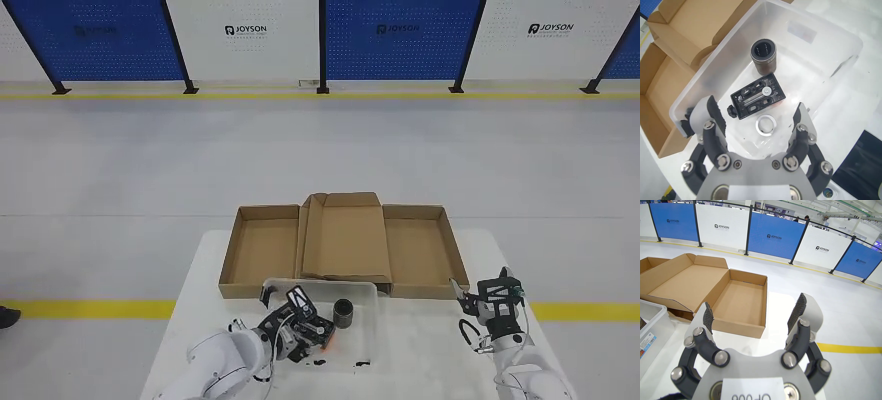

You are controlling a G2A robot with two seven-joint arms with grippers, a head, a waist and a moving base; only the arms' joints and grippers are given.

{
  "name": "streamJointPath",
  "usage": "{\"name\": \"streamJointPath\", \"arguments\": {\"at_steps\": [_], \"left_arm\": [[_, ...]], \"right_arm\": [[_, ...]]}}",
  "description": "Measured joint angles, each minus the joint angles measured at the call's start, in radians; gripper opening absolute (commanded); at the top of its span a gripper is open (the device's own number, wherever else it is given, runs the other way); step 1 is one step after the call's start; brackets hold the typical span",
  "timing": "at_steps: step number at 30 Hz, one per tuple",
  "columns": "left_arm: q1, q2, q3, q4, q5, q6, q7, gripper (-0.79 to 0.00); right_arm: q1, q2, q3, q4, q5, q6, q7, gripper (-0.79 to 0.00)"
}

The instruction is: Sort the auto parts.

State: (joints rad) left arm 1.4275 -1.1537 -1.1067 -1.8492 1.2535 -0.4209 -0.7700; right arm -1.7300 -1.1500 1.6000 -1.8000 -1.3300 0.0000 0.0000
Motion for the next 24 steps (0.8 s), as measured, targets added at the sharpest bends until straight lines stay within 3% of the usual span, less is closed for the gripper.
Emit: {"name": "streamJointPath", "arguments": {"at_steps": [10, 24], "left_arm": [[-0.052, -0.009, 0.036, 0.077, -0.085, 0.030, -0.061, 0.000], [-0.098, -0.016, 0.056, 0.131, -0.038, 0.100, -0.008, 0.000]], "right_arm": [[0.000, 0.000, 0.000, 0.000, 0.000, 0.000, 0.000, 0.000], [0.000, 0.000, 0.000, 0.000, 0.000, 0.000, 0.000, 0.000]]}}
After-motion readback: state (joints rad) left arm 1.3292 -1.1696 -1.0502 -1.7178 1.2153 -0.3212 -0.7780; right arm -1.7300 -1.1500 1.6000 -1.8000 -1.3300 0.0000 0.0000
